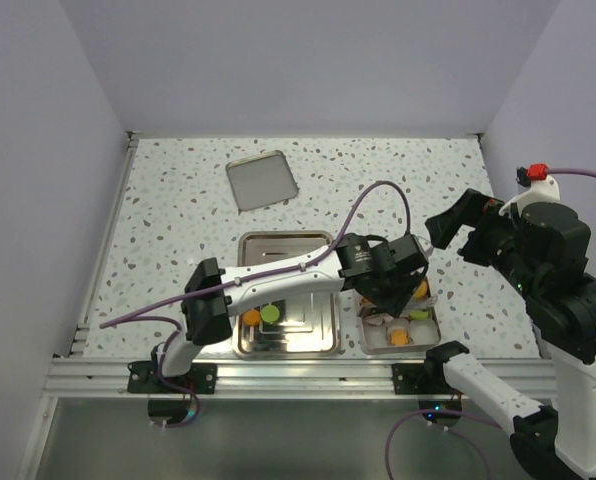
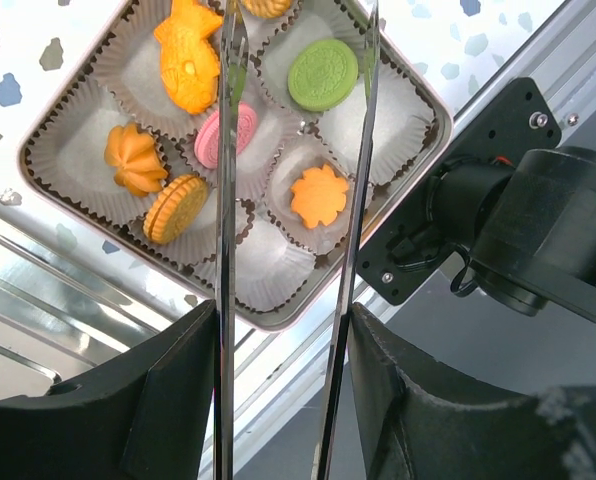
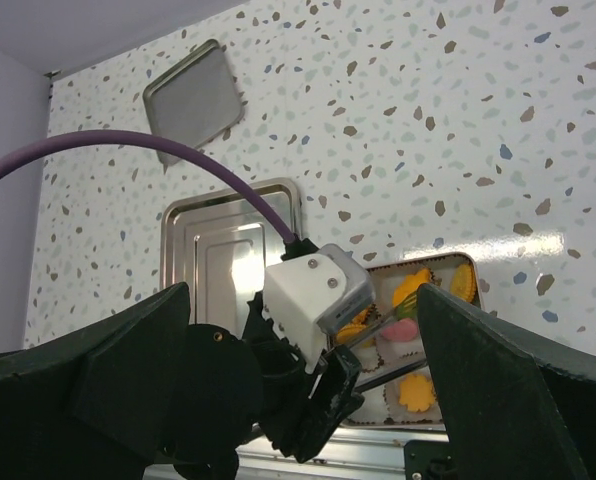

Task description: Pack the cookies

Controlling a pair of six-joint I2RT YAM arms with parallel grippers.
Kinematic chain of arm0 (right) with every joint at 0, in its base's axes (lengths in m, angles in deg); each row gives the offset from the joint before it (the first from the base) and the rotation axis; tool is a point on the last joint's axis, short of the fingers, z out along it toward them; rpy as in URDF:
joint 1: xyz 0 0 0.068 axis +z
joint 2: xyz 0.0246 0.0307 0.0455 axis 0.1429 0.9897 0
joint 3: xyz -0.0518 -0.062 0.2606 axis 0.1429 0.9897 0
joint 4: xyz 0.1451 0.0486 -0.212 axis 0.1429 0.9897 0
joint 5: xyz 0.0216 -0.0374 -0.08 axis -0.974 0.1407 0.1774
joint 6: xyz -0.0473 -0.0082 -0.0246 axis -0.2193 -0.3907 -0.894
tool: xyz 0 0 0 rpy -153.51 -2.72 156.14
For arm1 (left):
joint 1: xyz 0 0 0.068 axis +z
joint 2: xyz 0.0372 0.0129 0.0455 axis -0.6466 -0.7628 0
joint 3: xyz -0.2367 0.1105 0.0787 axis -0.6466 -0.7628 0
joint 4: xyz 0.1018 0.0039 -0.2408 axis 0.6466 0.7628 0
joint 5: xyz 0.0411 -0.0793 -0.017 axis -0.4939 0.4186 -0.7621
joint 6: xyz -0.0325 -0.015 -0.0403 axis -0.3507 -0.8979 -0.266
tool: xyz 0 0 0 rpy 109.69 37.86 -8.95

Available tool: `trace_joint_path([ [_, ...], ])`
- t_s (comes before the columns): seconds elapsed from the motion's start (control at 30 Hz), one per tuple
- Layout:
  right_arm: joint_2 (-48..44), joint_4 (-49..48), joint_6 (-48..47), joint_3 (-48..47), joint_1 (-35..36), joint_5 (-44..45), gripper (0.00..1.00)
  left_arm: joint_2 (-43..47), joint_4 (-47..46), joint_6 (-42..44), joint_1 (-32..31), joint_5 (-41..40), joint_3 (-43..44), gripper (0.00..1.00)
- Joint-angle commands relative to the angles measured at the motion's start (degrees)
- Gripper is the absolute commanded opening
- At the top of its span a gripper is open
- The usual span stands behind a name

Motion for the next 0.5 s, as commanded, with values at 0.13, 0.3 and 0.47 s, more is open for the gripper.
trace_joint_path([
  [0.13, 0.4, -1.5, -0.3, 0.4, 0.2, 0.4, 0.99, 8.9, 1.8, 1.3, 0.4, -2.3, -0.4, 0.56],
  [0.3, 0.6, -2.0, 0.0, 0.9, 0.2, -0.4, 0.99, 16.7, 5.0, 0.3, 0.4, -5.3, -5.1, 0.56],
  [0.47, 0.6, -2.4, 0.5, 1.5, 0.2, -1.6, 0.99, 26.4, 9.3, -3.1, 0.8, -8.9, -14.6, 0.56],
])
